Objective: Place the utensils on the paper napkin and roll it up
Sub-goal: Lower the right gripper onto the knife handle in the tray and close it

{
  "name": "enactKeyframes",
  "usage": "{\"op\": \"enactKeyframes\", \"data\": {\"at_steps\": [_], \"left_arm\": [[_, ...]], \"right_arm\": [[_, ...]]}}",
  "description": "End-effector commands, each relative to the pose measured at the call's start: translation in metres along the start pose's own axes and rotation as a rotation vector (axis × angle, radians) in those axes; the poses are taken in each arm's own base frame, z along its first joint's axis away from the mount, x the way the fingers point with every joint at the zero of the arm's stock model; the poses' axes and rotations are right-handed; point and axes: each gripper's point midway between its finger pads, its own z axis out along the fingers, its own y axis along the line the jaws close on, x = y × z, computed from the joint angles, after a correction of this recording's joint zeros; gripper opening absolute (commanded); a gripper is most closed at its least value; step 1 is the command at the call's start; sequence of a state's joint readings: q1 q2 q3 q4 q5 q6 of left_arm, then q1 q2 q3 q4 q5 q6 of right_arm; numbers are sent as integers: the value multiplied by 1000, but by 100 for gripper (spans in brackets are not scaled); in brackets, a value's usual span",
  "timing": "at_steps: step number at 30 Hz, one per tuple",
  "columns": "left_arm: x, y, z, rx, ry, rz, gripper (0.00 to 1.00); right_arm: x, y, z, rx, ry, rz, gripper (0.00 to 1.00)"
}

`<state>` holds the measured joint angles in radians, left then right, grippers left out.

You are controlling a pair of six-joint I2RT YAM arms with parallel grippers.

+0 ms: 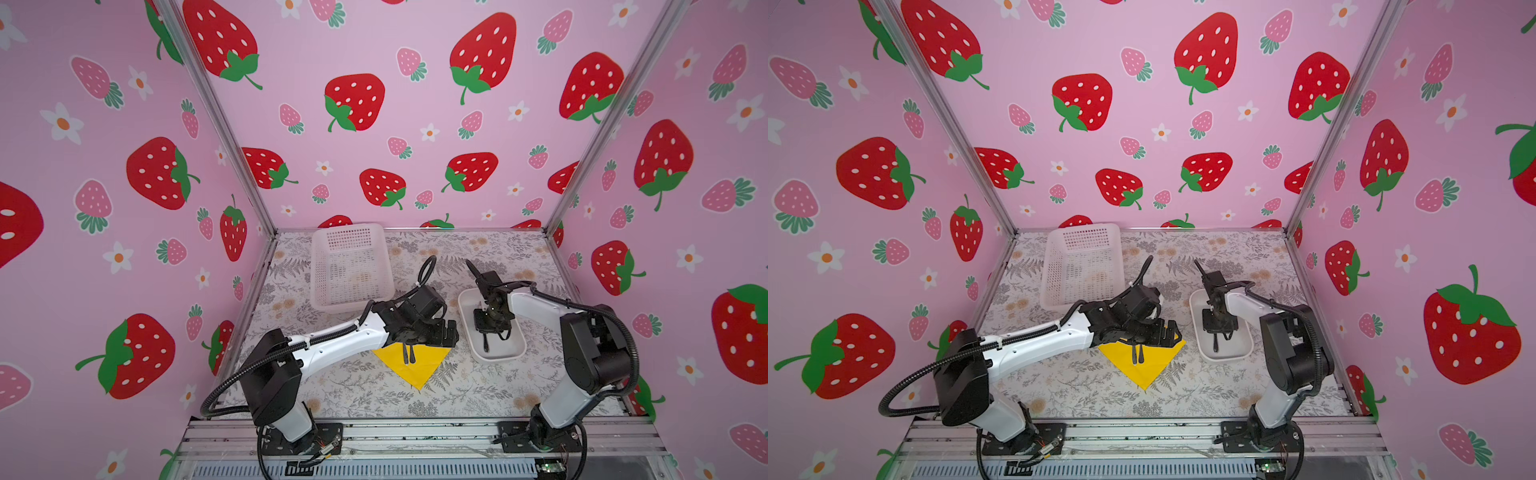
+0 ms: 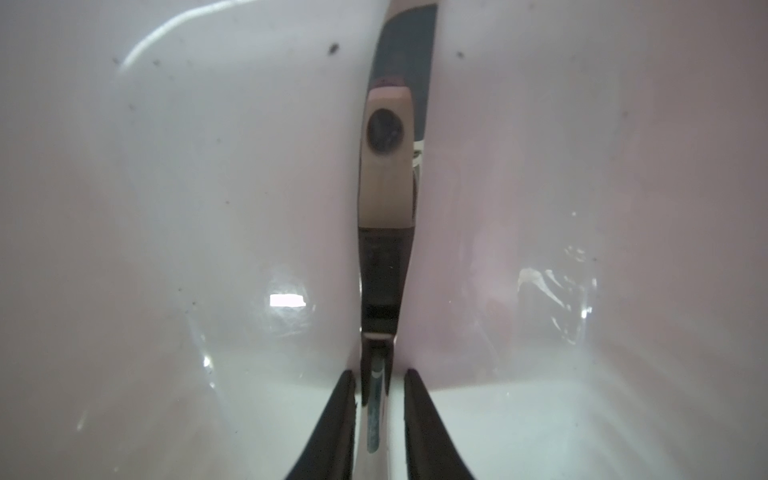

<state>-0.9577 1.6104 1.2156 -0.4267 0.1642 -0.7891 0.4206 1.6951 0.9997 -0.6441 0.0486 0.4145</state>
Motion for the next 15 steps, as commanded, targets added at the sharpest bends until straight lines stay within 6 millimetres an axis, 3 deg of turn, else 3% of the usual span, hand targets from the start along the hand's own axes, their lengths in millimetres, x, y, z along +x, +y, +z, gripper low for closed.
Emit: {"op": "enactKeyframes", "data": {"at_steps": [1, 7, 15], "left_arm": [[-2, 1, -7, -9, -19, 11, 99], [-2, 1, -6, -6, -19, 15, 99], [0, 6, -9, -14, -20, 14, 99]], "right_arm": [[15, 0, -2, -4, 80, -41, 28], [30, 1, 19, -13, 165, -59, 28], [44, -2, 39, -9, 222, -58, 16]]}}
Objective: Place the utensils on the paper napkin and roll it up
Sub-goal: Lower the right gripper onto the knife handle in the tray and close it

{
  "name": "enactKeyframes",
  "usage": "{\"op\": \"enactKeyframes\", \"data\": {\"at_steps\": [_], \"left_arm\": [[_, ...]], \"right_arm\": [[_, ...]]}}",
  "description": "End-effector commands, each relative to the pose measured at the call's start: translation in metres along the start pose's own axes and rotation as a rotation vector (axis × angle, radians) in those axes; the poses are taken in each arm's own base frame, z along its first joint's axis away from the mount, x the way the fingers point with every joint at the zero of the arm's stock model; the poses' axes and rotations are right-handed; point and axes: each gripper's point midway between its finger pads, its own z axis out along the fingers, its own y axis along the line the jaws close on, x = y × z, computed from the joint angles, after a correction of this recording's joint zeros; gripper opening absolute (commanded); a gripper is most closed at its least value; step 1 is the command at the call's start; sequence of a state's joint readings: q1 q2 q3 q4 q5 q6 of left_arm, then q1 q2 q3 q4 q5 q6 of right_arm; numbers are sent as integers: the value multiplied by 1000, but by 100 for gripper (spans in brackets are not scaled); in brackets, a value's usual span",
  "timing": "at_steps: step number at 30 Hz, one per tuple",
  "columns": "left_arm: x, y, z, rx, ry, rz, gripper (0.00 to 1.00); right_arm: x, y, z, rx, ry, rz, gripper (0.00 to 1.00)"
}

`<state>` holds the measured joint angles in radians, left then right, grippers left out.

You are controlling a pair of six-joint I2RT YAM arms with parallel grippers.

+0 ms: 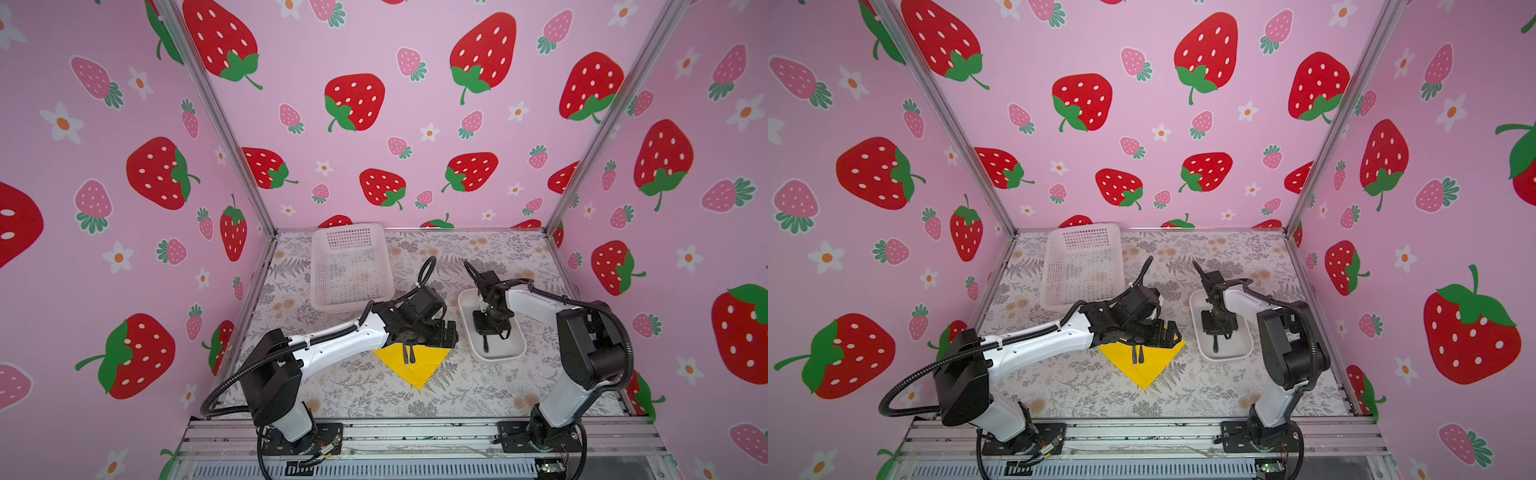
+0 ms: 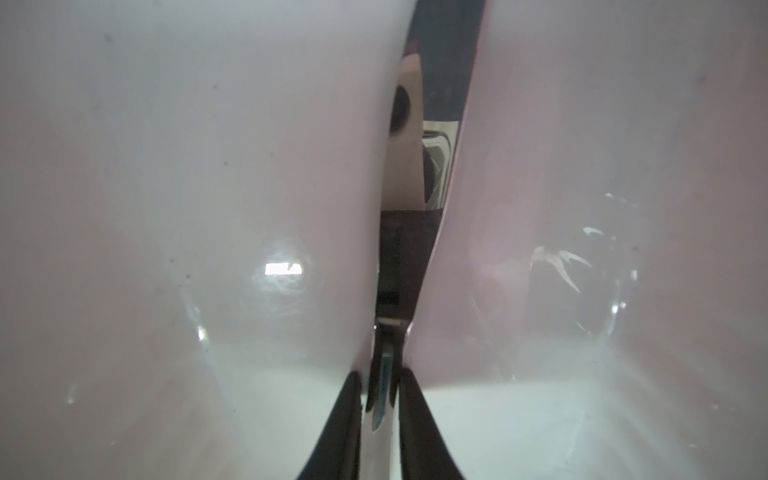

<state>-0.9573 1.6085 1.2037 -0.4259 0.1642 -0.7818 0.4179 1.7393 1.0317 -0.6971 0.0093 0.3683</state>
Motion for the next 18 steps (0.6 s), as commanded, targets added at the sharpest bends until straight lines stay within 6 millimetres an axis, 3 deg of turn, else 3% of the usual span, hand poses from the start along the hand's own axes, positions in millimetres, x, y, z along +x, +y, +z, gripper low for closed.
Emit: {"op": "enactKeyframes", "data": {"at_steps": [1, 8, 18], "left_arm": [[-3, 3, -11, -8, -26, 7, 99], [-2, 4, -10, -10, -24, 6, 99], [-3, -1, -8, 18, -25, -2, 99]], "right_arm": [[36, -6, 37, 11, 155, -11, 15], [42, -15, 43, 27, 160, 13, 15], [45, -12, 55, 17, 186, 8, 17]]}}
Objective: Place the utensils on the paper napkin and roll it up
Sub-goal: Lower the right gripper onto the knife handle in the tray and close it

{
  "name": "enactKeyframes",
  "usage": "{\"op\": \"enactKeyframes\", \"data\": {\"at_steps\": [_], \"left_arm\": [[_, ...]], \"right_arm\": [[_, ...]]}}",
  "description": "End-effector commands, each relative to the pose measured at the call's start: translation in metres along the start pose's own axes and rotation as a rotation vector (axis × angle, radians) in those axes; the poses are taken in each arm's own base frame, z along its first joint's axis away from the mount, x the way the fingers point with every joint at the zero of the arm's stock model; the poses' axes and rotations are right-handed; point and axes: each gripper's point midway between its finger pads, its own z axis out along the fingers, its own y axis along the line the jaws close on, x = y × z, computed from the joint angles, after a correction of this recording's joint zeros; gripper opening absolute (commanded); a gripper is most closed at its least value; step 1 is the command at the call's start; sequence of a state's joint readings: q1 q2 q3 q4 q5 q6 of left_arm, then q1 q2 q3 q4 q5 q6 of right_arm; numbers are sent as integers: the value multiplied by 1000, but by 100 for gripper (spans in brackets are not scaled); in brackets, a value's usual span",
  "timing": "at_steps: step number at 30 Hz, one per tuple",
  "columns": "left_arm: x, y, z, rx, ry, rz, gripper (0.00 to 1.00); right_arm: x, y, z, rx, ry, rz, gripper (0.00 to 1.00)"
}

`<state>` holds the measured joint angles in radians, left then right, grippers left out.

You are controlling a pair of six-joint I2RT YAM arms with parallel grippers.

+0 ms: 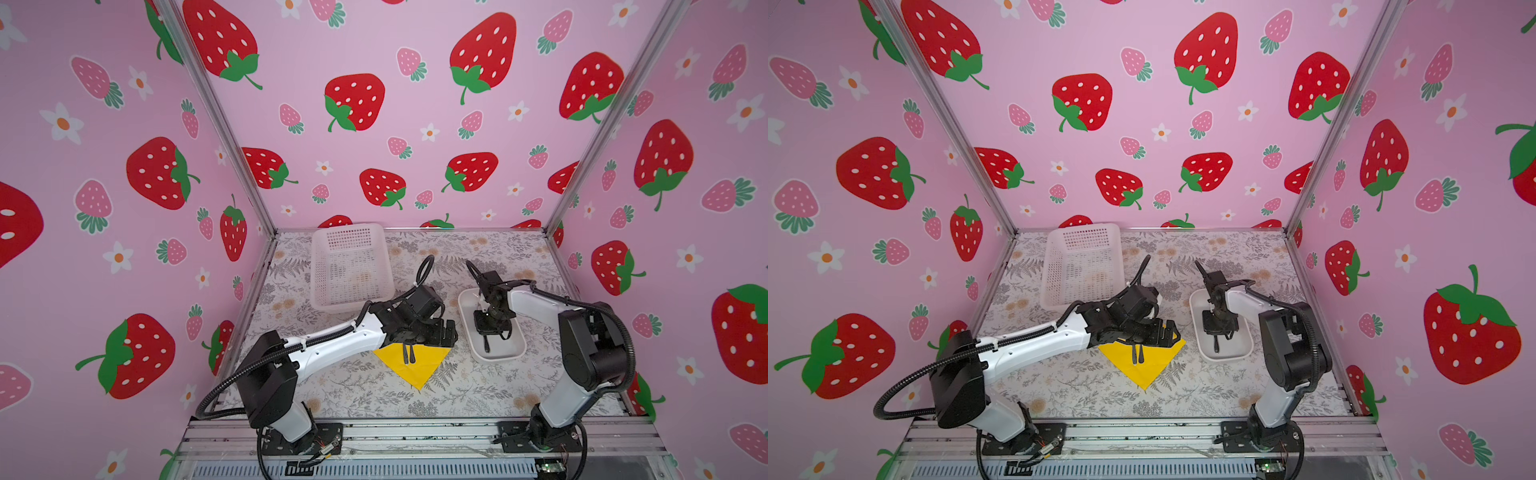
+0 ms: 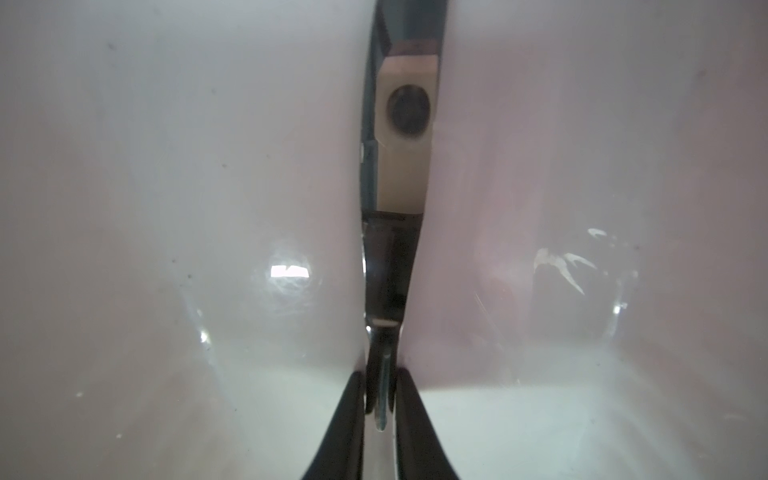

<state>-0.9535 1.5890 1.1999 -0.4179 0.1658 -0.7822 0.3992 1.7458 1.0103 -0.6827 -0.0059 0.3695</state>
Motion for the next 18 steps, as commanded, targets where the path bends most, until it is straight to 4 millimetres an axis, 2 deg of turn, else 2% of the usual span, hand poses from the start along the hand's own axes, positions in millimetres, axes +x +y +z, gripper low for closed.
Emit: {"op": "enactKeyframes", "data": {"at_steps": [1, 7, 18], "left_arm": [[1, 2, -2, 2, -7, -1, 99], [1, 4, -2, -7, -6, -3, 99], [2, 4, -3, -5, -1, -7, 99]], "right_arm": [[40, -10, 50, 36, 171, -11, 17], [43, -18, 57, 90, 182, -12, 16], [46, -19, 64, 120, 184, -12, 15]]}}
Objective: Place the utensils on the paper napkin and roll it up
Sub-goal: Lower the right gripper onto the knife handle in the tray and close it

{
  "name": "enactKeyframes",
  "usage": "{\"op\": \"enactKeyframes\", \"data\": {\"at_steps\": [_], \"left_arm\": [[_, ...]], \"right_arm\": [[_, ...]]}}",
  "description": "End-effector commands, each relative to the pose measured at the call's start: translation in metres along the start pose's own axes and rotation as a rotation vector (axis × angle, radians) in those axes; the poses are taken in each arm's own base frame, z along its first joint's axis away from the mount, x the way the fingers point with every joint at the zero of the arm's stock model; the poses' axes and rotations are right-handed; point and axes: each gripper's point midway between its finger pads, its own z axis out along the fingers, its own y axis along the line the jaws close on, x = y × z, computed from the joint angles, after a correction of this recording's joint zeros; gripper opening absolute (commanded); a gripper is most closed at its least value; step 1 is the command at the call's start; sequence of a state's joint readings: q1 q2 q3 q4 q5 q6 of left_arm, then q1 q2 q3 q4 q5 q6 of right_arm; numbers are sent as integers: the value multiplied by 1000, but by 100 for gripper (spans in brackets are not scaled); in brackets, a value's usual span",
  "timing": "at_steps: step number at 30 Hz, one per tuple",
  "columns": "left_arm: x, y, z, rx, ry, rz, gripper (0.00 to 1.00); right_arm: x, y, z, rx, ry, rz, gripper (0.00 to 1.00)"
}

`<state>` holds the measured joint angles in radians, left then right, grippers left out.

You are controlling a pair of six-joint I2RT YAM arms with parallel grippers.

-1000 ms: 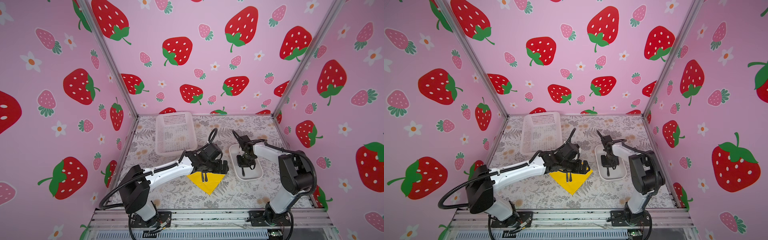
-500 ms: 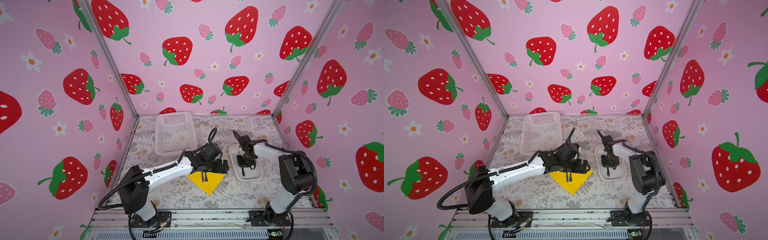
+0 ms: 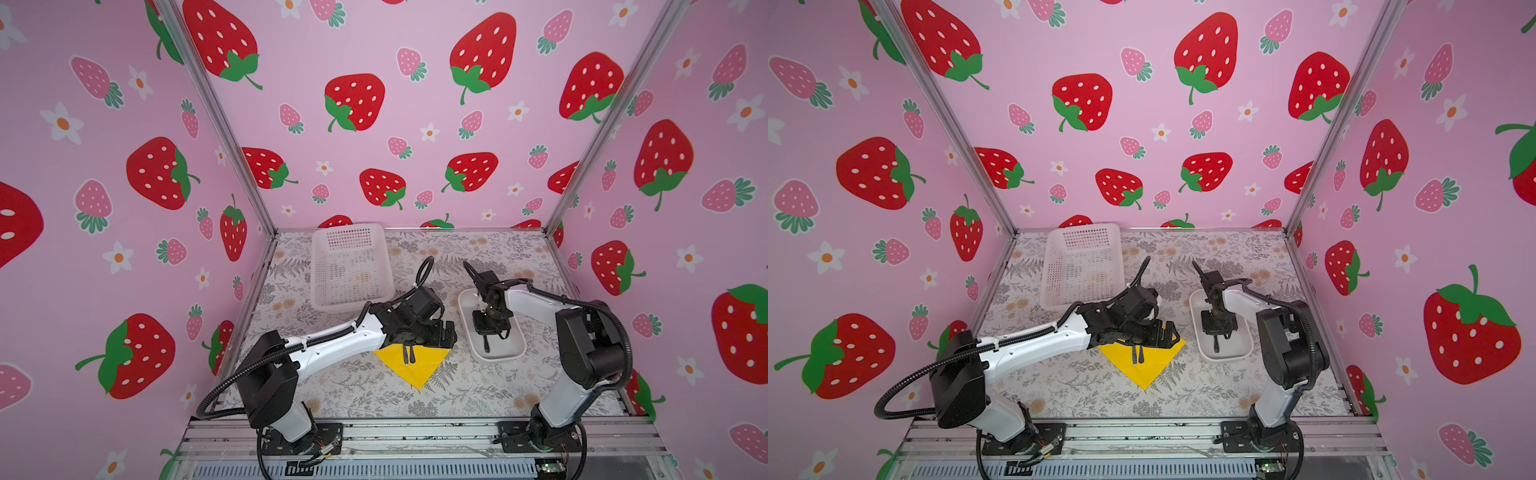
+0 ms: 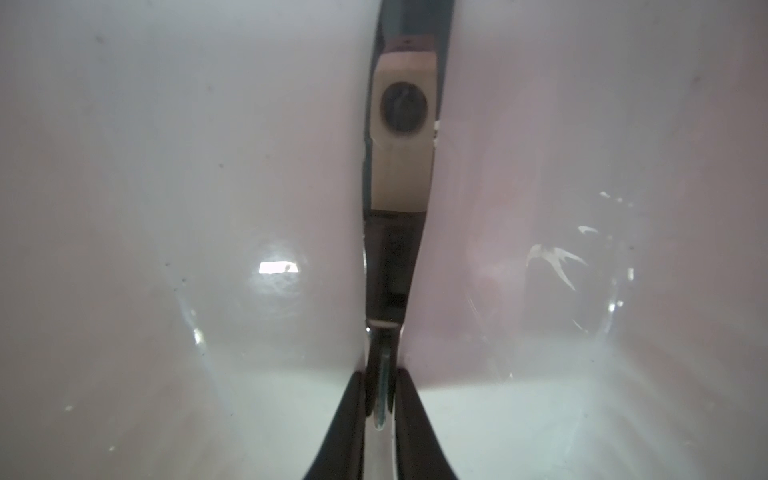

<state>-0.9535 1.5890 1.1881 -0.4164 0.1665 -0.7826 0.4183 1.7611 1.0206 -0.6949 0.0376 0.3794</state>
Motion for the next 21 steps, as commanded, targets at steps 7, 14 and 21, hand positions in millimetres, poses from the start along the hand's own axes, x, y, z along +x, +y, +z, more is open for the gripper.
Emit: {"op": "enactKeyframes", "data": {"at_steps": [7, 14, 21], "left_arm": [[-1, 1, -5, 1, -10, -2, 99], [0, 2, -6, 5, -12, 1, 99], [1, 0, -7, 9, -6, 10, 99]], "right_arm": [[41, -17, 63, 98, 160, 9, 19], [41, -17, 67, 102, 171, 10, 18], [40, -17, 67, 103, 163, 18, 18]]}}
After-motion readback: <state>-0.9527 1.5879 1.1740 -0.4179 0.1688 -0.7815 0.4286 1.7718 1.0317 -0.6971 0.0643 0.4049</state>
